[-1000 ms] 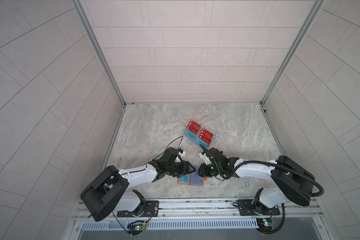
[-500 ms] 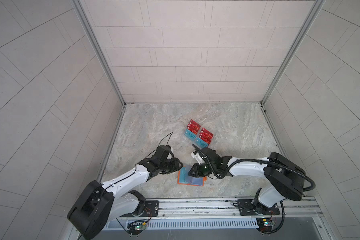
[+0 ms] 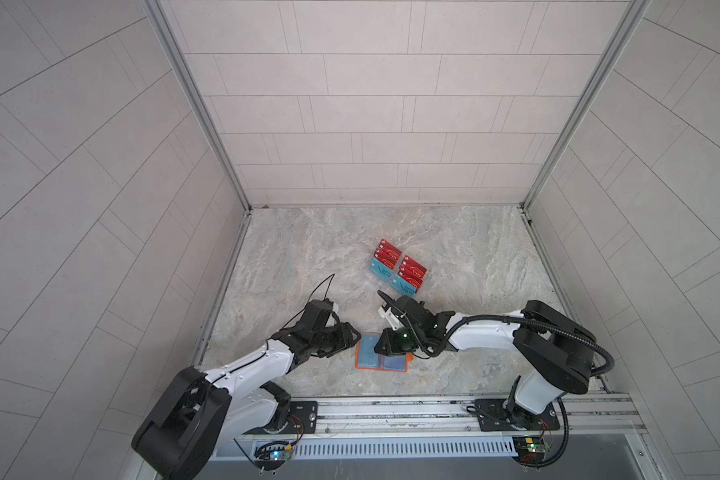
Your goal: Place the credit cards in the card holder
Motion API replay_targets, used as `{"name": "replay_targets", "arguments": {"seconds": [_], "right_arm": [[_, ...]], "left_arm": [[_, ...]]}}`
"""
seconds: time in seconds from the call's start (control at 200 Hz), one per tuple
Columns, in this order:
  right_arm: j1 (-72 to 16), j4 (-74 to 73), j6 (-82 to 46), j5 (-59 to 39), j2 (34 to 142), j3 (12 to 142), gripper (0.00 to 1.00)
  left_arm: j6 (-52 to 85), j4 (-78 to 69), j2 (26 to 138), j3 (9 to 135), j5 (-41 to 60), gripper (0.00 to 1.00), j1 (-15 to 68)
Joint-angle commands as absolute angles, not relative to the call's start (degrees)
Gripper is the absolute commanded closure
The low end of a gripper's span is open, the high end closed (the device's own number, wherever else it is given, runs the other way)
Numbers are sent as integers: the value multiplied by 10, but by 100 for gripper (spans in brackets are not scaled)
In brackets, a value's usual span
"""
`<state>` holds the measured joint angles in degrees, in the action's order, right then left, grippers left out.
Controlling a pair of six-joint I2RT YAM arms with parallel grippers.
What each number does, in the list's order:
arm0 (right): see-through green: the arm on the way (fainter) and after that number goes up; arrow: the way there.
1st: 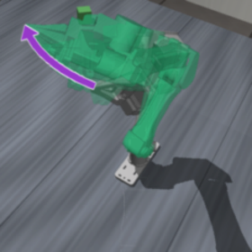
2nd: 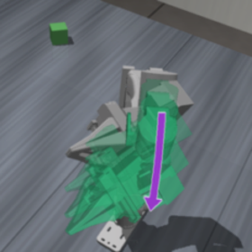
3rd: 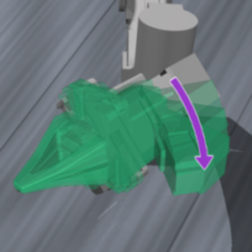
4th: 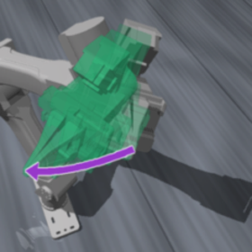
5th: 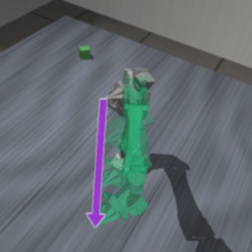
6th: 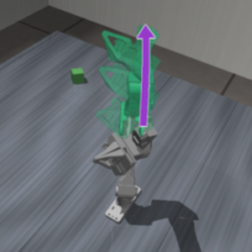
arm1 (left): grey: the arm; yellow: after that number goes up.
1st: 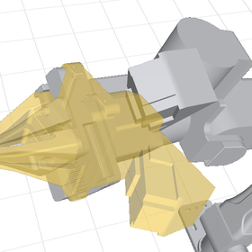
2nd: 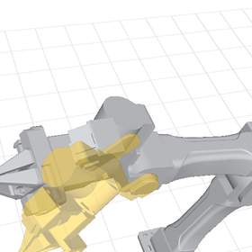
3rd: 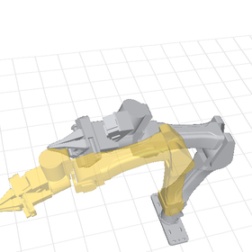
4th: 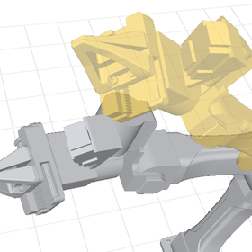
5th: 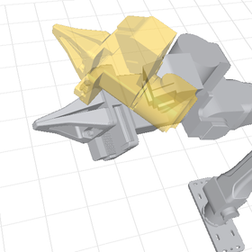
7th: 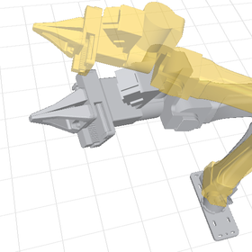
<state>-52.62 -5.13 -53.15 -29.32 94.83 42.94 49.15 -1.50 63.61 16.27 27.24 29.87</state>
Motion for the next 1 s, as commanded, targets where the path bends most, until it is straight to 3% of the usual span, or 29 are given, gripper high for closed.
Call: {"name": "replay_targets", "arguments": {"seconds": [0.0,0.32,0.681,0.991], "right_arm": [[-529,-12,-511,-269,956,441,85],[-528,6,-489,-270,980,468,85],[-514,11,-480,-275,986,476,84],[-496,99,-422,-272,934,521,82]], "left_arm": [[516,-35,634,136,275,42,298],[580,-63,625,127,250,49,360],[598,-87,648,130,245,49,367],[579,4,622,162,200,49,367]]}}
